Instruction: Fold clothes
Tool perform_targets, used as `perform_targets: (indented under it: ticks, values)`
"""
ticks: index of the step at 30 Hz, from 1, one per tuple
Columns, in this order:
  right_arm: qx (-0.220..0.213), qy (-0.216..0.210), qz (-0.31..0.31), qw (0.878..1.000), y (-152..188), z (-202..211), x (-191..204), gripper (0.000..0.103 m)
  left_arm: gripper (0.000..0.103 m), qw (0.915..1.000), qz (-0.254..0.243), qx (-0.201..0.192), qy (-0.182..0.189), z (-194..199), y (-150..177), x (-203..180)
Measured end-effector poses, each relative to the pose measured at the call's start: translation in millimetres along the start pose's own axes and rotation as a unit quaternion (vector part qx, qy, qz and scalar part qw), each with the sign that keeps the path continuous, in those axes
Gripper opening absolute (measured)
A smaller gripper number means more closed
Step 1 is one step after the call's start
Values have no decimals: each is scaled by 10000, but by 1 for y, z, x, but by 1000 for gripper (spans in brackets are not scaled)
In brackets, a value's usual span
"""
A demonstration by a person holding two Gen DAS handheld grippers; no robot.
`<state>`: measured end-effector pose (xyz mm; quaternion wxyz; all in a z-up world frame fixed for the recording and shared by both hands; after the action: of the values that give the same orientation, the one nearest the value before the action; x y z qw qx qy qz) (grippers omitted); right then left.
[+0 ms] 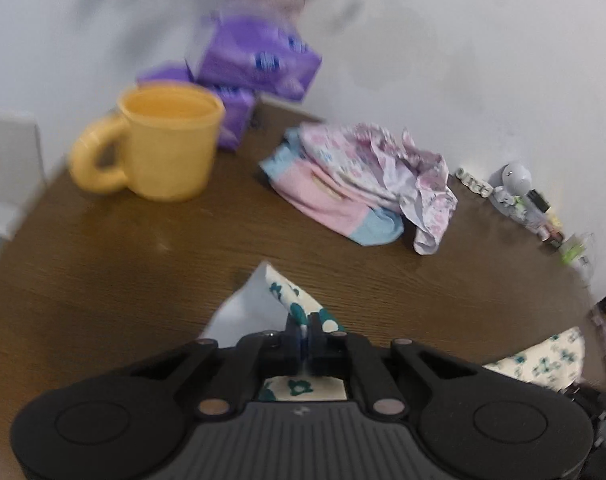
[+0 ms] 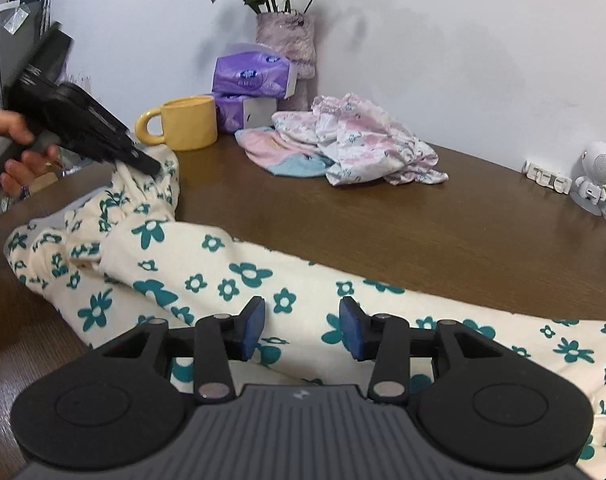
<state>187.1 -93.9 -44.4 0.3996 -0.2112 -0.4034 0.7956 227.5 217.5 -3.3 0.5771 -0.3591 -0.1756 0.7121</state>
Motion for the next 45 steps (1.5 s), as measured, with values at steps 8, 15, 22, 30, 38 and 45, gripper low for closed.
perform_targets:
  ticks: [8,15,22,30,38,45]
  values:
    - [25,49,-6,10000,9,2,-2,43,2,9988,212,-295,-338,46,55,9]
    - [-15,41,-34,10000,11,3,-5,46,3,9962,191,-468,-703,46,77,8]
    - [-21,62,-36,10000,11,2,-6,48,39,9939,576,-932,139,64,64,4]
    - [-16,60,-62,10000,11,2,-6,49,1,9912,1034,-784,246,56,57,12]
    - [-13,69,-52,10000,12,2,-6,50,19,9914,878,-973,26,85,63,12]
    - [-5,57,-68,10000,11,3,-7,50,66,9923,680,-870,560,67,81,20]
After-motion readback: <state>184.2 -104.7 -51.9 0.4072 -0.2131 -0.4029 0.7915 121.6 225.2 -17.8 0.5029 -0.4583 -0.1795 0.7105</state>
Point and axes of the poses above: each gripper's, at about its wrist camera, not at the fingertips, and z roughly against the way its jaws point, x to its left, y to its underside, the point moved 7 cm from there along -z, roughly the way its jaws point
